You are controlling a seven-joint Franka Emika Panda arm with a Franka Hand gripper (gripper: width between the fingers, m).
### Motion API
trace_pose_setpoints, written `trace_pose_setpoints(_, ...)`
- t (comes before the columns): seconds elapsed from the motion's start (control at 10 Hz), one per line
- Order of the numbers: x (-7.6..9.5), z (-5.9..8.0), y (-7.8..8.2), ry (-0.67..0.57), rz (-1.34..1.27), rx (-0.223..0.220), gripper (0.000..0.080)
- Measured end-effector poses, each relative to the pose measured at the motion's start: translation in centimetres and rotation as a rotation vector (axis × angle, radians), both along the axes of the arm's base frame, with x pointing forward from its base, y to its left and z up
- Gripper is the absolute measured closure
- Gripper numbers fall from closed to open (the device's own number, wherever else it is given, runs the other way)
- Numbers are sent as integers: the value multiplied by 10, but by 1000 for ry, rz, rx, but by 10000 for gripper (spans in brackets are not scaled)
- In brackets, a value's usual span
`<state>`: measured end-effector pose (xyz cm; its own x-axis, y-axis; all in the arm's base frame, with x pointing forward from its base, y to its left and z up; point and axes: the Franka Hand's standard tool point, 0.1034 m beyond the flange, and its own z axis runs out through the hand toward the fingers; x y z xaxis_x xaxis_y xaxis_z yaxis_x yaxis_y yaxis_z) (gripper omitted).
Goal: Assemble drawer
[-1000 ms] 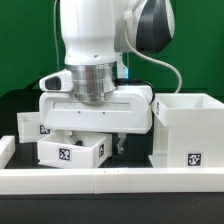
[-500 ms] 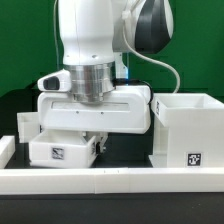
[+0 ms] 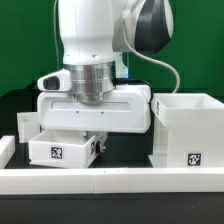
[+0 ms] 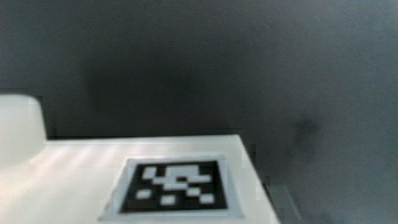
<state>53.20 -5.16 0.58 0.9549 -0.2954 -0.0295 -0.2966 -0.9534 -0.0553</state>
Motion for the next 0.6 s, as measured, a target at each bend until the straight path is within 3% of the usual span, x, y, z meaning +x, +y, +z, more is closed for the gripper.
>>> trace_pose_setpoints(0.6, 1, 18, -20, -2, 277, 17, 758)
